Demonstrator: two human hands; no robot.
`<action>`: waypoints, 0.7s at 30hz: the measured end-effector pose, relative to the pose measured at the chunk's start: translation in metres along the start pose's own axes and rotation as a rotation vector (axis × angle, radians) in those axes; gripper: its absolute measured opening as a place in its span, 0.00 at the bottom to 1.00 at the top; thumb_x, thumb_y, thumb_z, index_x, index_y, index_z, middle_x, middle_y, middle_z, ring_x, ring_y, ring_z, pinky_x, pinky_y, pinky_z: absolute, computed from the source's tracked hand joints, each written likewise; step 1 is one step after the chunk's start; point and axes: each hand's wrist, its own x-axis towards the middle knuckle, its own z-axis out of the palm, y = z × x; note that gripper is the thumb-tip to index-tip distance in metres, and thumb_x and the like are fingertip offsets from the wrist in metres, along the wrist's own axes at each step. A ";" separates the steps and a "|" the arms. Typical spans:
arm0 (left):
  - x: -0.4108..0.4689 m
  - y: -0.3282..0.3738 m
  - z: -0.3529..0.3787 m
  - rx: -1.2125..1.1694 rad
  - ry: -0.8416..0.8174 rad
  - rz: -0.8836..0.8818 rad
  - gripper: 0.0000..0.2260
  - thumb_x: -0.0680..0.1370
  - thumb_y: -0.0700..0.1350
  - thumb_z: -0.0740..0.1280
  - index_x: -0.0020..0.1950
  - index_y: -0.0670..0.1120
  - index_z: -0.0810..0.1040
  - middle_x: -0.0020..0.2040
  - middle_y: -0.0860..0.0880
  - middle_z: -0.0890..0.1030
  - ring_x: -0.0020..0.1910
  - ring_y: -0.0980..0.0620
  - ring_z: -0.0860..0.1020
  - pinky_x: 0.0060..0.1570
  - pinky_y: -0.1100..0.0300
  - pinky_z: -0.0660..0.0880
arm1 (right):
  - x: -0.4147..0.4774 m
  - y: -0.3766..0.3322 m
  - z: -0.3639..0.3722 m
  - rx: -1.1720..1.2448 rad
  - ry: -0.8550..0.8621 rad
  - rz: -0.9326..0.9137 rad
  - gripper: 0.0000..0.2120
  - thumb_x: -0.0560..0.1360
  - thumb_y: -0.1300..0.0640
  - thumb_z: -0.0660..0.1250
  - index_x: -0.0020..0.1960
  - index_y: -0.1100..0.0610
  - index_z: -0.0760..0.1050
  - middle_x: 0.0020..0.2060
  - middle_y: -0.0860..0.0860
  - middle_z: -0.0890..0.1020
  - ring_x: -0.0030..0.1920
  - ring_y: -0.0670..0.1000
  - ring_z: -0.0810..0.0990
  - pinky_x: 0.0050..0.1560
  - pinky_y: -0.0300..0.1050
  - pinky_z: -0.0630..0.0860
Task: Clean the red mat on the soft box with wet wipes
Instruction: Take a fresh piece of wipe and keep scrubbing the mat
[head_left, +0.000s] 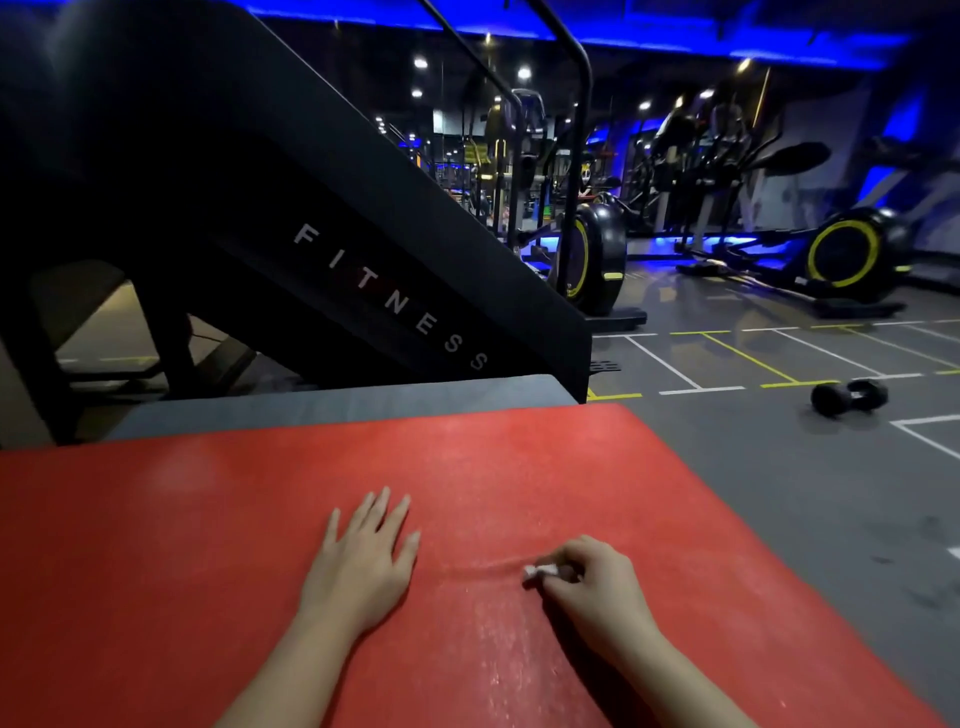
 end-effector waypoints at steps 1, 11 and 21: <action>0.001 -0.001 0.003 -0.008 0.006 0.007 0.42 0.71 0.67 0.32 0.83 0.58 0.54 0.84 0.55 0.52 0.82 0.56 0.48 0.80 0.47 0.44 | 0.012 -0.003 0.004 -0.017 0.007 -0.014 0.13 0.69 0.55 0.76 0.30 0.41 0.79 0.31 0.45 0.76 0.34 0.42 0.75 0.35 0.32 0.67; 0.003 -0.001 0.003 -0.014 0.024 0.011 0.42 0.70 0.66 0.29 0.83 0.59 0.47 0.84 0.56 0.46 0.82 0.57 0.43 0.80 0.48 0.40 | 0.076 -0.030 0.012 -0.176 -0.090 -0.076 0.05 0.71 0.53 0.74 0.45 0.53 0.86 0.41 0.52 0.86 0.41 0.43 0.82 0.32 0.32 0.65; 0.004 -0.002 0.002 -0.028 0.029 0.008 0.41 0.70 0.67 0.28 0.83 0.60 0.45 0.83 0.57 0.44 0.80 0.60 0.40 0.80 0.49 0.38 | 0.109 -0.035 0.006 -0.168 -0.164 -0.060 0.05 0.71 0.50 0.75 0.44 0.51 0.87 0.37 0.48 0.86 0.29 0.32 0.75 0.30 0.26 0.66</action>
